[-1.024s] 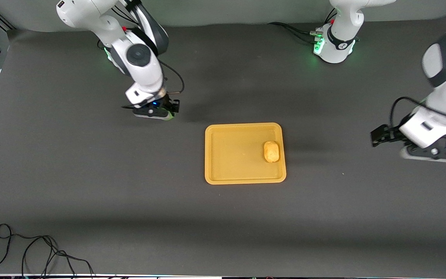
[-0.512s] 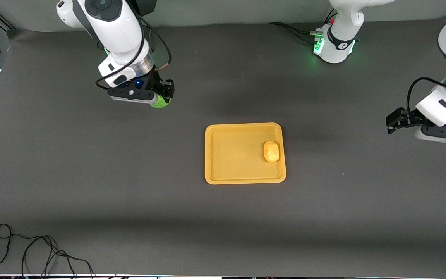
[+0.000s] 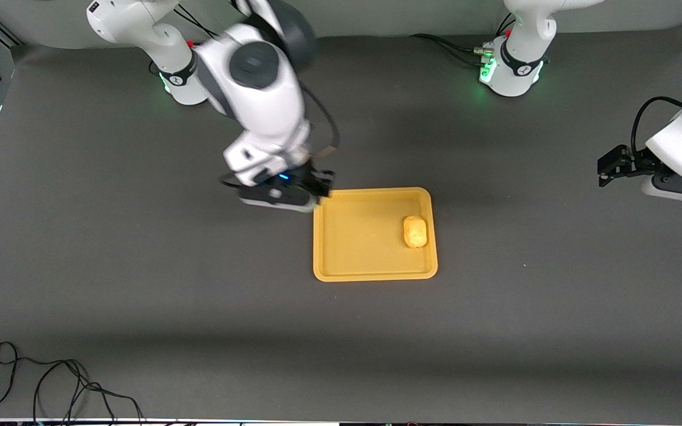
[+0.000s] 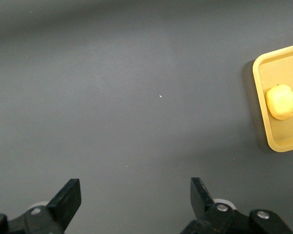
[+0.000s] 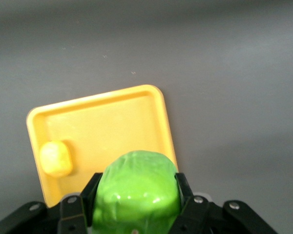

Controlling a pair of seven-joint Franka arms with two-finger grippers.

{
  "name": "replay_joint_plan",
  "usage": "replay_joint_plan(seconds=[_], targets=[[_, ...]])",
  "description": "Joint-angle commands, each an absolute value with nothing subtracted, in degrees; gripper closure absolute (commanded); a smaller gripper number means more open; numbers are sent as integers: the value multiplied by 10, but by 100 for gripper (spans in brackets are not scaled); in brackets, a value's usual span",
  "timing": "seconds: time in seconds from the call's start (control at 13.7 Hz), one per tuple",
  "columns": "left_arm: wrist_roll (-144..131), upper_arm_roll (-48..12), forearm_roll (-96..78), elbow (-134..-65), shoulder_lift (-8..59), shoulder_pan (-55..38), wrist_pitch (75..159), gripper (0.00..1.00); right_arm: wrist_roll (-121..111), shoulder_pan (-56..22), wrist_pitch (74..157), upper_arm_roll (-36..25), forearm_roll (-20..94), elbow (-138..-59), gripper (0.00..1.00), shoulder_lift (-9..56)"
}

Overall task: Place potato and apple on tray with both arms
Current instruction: 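Carry the green apple with the right gripper over the tray, then lower the apple onto the tray beside the potato and open the right gripper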

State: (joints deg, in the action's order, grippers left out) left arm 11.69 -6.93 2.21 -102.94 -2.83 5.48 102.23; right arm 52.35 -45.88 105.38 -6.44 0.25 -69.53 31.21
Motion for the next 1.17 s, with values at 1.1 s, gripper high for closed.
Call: replay_joint_plan(seconds=[1.1], targets=[[72, -68, 8, -1022, -19, 67, 966, 0, 621, -492, 1254, -52, -27, -551, 57, 626]])
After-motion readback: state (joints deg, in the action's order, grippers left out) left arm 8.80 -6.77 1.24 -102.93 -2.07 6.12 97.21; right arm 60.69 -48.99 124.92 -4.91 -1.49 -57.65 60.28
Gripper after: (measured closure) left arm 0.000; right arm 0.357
